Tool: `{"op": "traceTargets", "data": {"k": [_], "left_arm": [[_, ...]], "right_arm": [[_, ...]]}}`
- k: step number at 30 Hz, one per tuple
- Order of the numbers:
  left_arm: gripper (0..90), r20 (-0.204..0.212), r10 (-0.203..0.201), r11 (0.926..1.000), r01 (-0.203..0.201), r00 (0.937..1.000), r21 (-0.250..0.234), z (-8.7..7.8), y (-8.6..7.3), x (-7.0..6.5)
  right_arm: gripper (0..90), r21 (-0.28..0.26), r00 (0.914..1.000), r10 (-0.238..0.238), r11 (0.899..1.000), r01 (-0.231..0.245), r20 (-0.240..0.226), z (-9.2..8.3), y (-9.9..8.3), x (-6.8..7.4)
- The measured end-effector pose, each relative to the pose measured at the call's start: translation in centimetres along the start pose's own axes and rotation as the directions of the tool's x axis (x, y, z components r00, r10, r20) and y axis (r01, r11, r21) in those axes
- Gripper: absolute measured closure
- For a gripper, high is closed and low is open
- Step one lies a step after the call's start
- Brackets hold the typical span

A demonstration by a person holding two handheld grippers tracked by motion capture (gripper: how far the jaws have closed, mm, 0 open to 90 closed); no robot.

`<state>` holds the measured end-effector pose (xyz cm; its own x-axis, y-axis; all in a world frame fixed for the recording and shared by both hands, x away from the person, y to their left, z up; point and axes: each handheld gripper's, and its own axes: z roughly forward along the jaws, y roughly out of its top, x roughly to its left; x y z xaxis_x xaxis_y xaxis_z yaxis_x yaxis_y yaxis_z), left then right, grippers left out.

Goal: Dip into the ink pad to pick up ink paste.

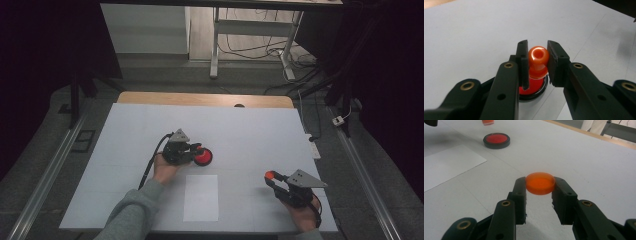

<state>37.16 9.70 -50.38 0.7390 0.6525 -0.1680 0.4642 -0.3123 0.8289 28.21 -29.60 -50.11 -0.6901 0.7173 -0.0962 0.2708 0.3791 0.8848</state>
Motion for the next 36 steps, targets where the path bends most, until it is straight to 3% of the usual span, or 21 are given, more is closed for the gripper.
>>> {"op": "traceTargets", "data": {"k": [17, 36], "left_arm": [[72.8, -0.025, -0.013, 0.9996, 0.014, 0.9996, 0.024, 1.5, -0.4, 0.5], [72.8, -0.04, 0.011, 0.9982, -0.008, 0.9992, 0.06, 2.3, -0.8, 0.5]], "right_arm": [[64.3, 0.002, 1.0, 0.0, 1.0, 0.0, 0.0, 0.0, 0.0, 0.0], [64.3, 0.003, 1.0, 0.002, 1.0, -0.002, -0.001, 0.1, 0.0, 0.0]]}}
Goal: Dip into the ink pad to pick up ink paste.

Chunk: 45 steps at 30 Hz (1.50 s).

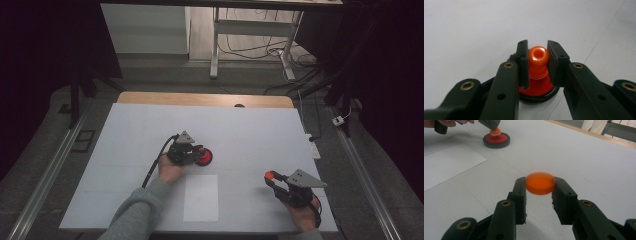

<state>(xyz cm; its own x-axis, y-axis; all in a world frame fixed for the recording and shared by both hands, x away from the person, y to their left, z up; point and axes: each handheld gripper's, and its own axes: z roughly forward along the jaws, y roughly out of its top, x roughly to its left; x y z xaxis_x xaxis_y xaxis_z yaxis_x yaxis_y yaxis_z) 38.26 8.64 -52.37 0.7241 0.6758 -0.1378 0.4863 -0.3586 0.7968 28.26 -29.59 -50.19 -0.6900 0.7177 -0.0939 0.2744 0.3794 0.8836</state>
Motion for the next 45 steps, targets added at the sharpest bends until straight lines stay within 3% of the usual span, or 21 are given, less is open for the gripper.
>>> {"op": "traceTargets", "data": {"k": [11, 45], "left_arm": [[72.8, -0.007, 0.017, 0.9996, -0.017, 0.9998, 0.021, 0.25, -0.19, -0.15], [73.2, -0.02, 0.083, 0.9965, -0.083, 0.9964, 0.004, 0.33, -0.84, -0.41]], "right_arm": [[64.3, 0.0, 1.0, -0.001, 1.0, 0.001, 0.001, 0.0, -0.01, -0.02], [64.3, 0.003, 0.9999, -0.011, 1.0, 0.011, -0.001, -0.02, 0.03, 0.1]]}}
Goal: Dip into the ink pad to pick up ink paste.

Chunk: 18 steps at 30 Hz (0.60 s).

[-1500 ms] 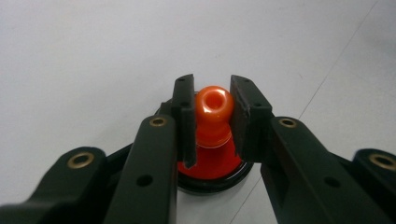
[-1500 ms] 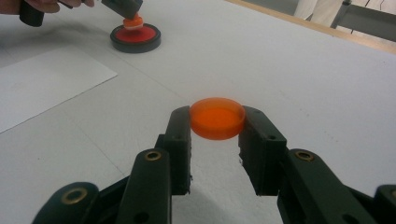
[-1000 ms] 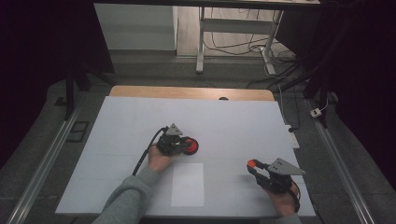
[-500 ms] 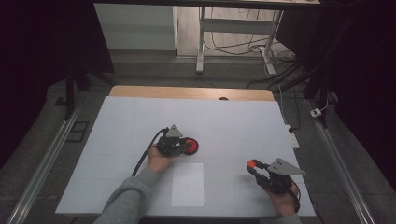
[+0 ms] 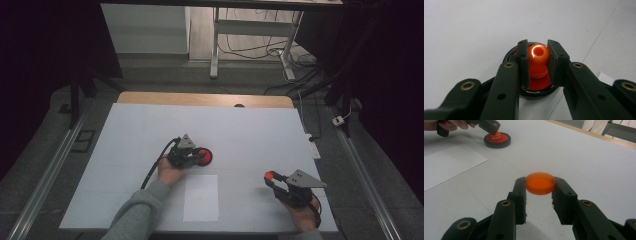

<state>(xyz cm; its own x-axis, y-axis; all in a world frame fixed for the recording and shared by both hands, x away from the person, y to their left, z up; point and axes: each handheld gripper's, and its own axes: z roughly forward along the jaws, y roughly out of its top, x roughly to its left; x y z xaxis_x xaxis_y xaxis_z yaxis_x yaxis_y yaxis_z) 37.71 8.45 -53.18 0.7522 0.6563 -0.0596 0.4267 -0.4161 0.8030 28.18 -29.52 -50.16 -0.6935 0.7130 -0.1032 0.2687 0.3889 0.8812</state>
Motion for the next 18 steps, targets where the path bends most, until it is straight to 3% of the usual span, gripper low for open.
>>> {"op": "traceTargets", "data": {"k": [18], "left_arm": [[73.2, -0.001, -0.009, 0.9999, 0.009, 1.0, -0.012, 0.0, -0.17, -0.03]], "right_arm": [[64.3, -0.005, 1.0, 0.002, 1.0, -0.002, 0.0, 0.0, -0.04, 0.0]]}}
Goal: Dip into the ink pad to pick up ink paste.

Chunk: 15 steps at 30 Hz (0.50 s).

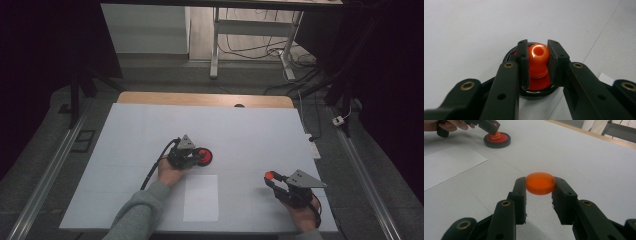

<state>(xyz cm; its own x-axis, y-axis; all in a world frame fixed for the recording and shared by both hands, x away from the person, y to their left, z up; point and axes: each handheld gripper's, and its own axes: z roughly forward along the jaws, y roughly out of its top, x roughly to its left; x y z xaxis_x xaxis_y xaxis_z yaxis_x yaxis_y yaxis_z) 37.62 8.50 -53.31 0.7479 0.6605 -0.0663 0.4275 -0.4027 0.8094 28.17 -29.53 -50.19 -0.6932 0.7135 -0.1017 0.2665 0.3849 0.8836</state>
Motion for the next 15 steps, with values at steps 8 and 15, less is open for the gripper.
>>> {"op": "traceTargets", "data": {"k": [8, 15], "left_arm": [[72.9, -0.019, -0.027, 0.9985, 0.026, 0.9994, -0.049, -1.0, 0.6, 0.7], [72.8, -0.002, -0.042, 0.9967, 0.042, 0.9991, -0.069, -1.7, 1.2, 1.0]], "right_arm": [[64.3, 0.006, 1.0, 0.004, 1.0, -0.004, 0.003, 0.0, -0.1, -0.2], [64.2, 0.005, 1.0, 0.006, 1.0, -0.006, 0.0, 0.2, -0.1, -0.2]]}}
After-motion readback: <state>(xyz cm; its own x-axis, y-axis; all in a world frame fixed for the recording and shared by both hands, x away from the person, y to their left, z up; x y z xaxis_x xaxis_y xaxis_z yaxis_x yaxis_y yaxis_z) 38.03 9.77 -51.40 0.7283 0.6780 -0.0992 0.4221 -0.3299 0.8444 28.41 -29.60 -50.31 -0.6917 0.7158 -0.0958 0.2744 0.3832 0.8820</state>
